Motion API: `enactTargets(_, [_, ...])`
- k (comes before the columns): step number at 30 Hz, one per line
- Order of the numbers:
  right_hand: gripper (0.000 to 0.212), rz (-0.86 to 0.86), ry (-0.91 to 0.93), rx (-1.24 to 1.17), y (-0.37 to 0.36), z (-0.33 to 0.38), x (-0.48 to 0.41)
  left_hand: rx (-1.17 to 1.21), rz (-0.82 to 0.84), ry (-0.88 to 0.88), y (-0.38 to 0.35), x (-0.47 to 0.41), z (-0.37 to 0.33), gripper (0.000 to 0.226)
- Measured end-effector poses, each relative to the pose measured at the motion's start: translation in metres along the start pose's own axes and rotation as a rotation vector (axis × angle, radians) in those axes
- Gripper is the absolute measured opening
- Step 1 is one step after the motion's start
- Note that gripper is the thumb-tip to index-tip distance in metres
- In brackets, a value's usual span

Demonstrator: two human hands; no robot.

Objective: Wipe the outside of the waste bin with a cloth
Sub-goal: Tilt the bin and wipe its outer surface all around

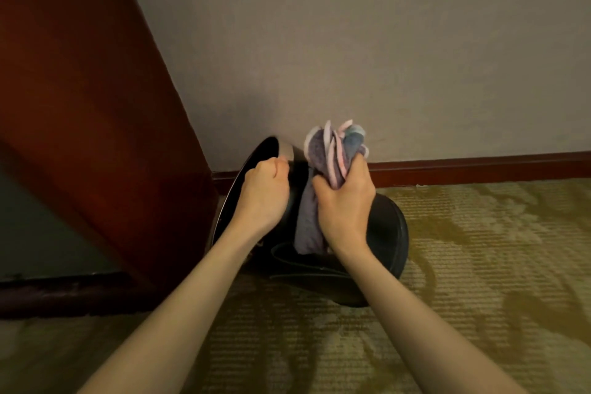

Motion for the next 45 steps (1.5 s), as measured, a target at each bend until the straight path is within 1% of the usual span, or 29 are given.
enactTargets(2, [0.042, -0.001, 0.045, 0.047, 0.006, -0.007, -0.002, -0.007, 0.010, -0.018, -0.001, 0.001, -0.003, 0.044])
enactTargets(5, [0.045, -0.013, 0.030, 0.108, 0.017, -0.028, -0.008, -0.022, 0.018, -0.023, 0.000, -0.001, -0.004, 0.045])
enactTargets(14, [0.053, -0.044, -0.088, 0.291, 0.065, -0.100, -0.007, -0.039, 0.045, -0.053, -0.005, 0.002, -0.012, 0.046])
enactTargets(19, [0.045, -0.049, -0.196, 0.393, 0.100, -0.140, 0.002, -0.013, 0.089, -0.087, -0.014, 0.007, -0.025, 0.045])
enactTargets(23, [0.031, -0.053, -0.313, 0.372, 0.123, -0.163, 0.010, -0.021, 0.122, -0.173, -0.031, 0.019, -0.046, 0.041])
enactTargets(26, [0.024, -0.072, -0.426, 0.343, 0.143, -0.180, 0.015, -0.052, 0.188, -0.246, -0.055, 0.032, -0.067, 0.037])
enactTargets(31, [0.024, -0.106, -0.558, 0.358, 0.185, -0.200, 0.027, -0.222, 0.294, -0.402, -0.101, 0.059, -0.101, 0.029])
enactTargets(33, [0.023, -0.123, -0.577, 0.374, 0.202, -0.203, 0.029, -0.252, 0.326, -0.435, -0.117, 0.070, -0.111, 0.027])
enactTargets(37, [0.030, -0.178, -0.620, 0.403, 0.230, -0.208, 0.032, -0.283, 0.429, -0.477, -0.150, 0.093, -0.130, 0.026])
enactTargets(39, [0.032, -0.205, -0.652, 0.382, 0.239, -0.211, 0.036, -0.332, 0.510, -0.557, -0.164, 0.109, -0.138, 0.027])
enactTargets(41, [0.033, -0.218, -0.680, 0.355, 0.243, -0.215, 0.042, -0.437, 0.568, -0.749, -0.171, 0.128, -0.144, 0.030])
enactTargets(43, [0.035, -0.218, -0.696, 0.338, 0.243, -0.218, 0.047, -0.517, 0.518, -0.960, -0.163, 0.144, -0.144, 0.032])
enactTargets(45, [0.036, -0.213, -0.716, 0.334, 0.240, -0.220, 0.053, -0.535, 0.459, -1.084, -0.147, 0.148, -0.137, 0.035])
Point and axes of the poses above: each hand's wrist, its own x-axis away from the middle knuckle, its own y-axis out of the back of the hand, z = x × y, the point moved 9 cm from there along -x, towards the middle knuckle, and after that the axes turned 1 degree about x, right-handed, at the moved point
